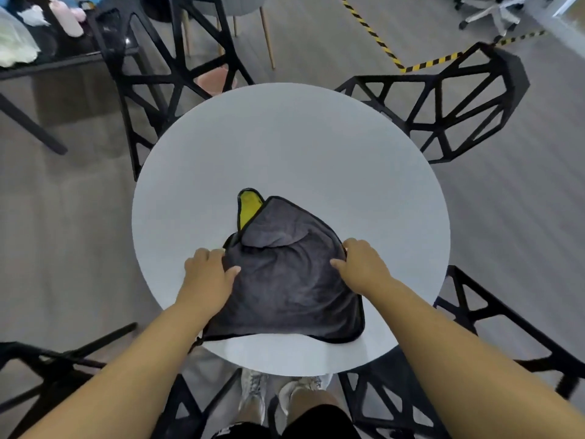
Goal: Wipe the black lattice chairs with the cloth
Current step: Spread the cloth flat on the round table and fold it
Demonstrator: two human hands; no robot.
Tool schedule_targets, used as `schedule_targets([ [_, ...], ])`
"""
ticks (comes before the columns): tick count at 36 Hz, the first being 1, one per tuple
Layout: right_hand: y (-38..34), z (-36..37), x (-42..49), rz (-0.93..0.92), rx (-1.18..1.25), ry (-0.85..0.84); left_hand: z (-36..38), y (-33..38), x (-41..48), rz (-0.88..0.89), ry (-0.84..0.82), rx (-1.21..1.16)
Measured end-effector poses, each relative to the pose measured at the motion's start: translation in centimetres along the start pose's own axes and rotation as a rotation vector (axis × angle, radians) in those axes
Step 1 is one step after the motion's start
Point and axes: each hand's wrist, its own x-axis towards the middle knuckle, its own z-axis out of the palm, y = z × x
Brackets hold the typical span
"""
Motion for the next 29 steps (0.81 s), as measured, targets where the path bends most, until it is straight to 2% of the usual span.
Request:
schedule_targets([
  [4, 0.0, 0.8, 1.8, 0.093, 0.11, 0.064, 0.4, 1.0, 1.6, -0.088, 0.075, -0.052],
  [7, 0.4, 1.3, 2.9, 0.13, 0.217, 0.075, 0.6, 1.4, 2.7, -0.076, 0.078, -0.113],
  [13, 1.0, 1.6, 3.2, 0.102, 0.236, 0.04, 0.6, 1.8, 3.0, -0.063, 0.07, -0.21],
  [18, 1.3, 1.3, 2.1, 0.084, 0.325, 0.038, 0.1, 1.4, 1.8, -0.099, 0.084, -0.393],
  [23, 1.0, 0.4, 0.6, 0.158, 0.658, -0.057, -1.3, 1.1, 0.6, -0.126, 0.073, -0.621],
  [29, 1.0, -2.5, -2.3, -0.007, 0.907, -0.053, -4.1, 0.3, -0.5, -0.157, -0.023, -0.884],
])
